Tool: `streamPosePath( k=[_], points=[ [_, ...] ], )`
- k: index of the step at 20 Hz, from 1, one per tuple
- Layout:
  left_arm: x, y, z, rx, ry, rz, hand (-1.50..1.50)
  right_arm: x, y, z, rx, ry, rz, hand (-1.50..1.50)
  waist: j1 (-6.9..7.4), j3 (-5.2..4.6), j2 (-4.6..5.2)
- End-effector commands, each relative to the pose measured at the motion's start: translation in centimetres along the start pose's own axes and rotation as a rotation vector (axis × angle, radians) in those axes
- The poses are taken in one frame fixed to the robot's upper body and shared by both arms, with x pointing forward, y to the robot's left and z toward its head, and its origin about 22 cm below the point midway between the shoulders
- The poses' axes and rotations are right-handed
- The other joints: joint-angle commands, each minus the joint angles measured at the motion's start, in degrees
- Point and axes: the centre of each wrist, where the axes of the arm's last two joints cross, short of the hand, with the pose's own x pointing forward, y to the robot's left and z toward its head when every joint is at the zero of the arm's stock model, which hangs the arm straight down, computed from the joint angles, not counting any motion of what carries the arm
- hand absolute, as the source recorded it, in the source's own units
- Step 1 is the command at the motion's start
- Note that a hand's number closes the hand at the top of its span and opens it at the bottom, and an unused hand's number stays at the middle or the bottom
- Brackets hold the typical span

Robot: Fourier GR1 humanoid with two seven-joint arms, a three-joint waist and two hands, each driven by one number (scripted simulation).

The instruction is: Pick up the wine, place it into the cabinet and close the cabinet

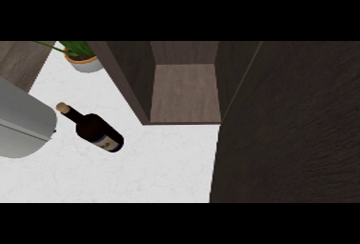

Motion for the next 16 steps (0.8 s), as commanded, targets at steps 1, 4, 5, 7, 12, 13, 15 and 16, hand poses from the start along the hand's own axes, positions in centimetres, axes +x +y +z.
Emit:
streamPosePath(
  k=[1,4,5,7,12,13,15,16],
  points=[
    [-1.4,1.2,0.3,0.027,0.033,-0.003,-1.50,2.4,-1.2,1.7,0.021,-0.048,-0.022,-1.50,0.24,0.02,-0.01],
    [-2.5,3.0,-0.3,0.019,0.063,0.013,-1.50,1.6,0.7,1.0,0.005,-0.052,-0.053,-1.50,0.17,-0.03,0.03],
    [-2.3,3.2,-0.8,0.024,0.090,-0.001,-1.50,2.6,-0.4,1.7,0.013,-0.053,-0.034,-1.50,-0.04,-0.01,0.03],
    [-2.2,3.6,-1.1,0.046,0.100,0.019,-1.50,2.9,-0.1,2.3,0.024,-0.033,-0.025,-1.50,-0.10,-0.01,0.01],
    [-5.5,4.3,-1.1,0.009,0.160,0.025,-1.50,1.9,0.1,2.2,0.032,-0.027,-0.018,-1.50,-0.36,-0.01,0.03],
    [-5.5,4.0,-2.0,0.022,0.163,0.021,-1.50,2.5,0.7,1.7,0.042,-0.032,-0.043,-1.50,-0.36,-0.04,0.04],
    [-5.8,4.9,1.0,0.030,0.175,0.008,-1.50,1.8,-0.5,2.0,0.038,-0.044,-0.024,-1.50,-0.21,0.02,0.03],
    [-6.7,4.4,-1.5,0.025,0.178,0.014,-1.50,1.9,0.5,1.0,0.044,-0.050,-0.049,-1.50,-0.51,-0.04,0.13]
  ],
)
